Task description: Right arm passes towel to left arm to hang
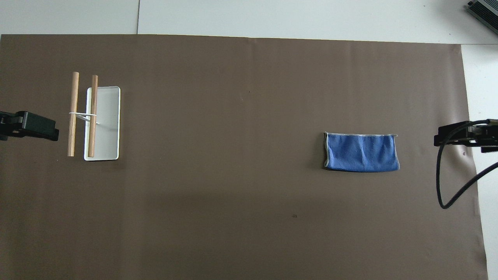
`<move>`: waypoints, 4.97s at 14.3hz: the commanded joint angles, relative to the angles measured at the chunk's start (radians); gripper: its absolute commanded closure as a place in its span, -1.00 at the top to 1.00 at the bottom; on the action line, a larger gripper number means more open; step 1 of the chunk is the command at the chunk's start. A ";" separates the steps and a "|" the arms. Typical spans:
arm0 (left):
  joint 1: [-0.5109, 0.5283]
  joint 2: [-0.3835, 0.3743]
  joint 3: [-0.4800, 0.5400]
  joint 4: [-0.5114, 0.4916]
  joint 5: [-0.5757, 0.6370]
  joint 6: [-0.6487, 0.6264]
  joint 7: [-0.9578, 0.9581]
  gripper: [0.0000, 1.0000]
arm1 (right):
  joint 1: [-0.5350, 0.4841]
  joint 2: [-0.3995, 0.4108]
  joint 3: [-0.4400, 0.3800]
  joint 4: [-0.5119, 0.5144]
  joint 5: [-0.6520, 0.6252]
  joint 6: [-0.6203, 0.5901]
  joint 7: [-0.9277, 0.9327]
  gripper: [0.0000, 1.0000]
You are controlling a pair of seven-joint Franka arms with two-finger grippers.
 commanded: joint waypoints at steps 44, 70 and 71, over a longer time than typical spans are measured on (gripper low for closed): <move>0.001 -0.026 0.000 -0.026 0.015 -0.008 0.004 1.00 | 0.039 0.273 0.010 -0.667 0.019 1.071 -0.165 1.00; -0.011 -0.025 -0.002 -0.024 0.015 0.009 -0.002 1.00 | 0.059 0.178 0.157 -0.202 0.620 0.539 -0.137 -1.00; -0.017 -0.025 -0.006 -0.029 0.014 0.021 -0.002 1.00 | 0.059 0.178 0.168 -0.202 0.703 0.539 -0.119 -1.00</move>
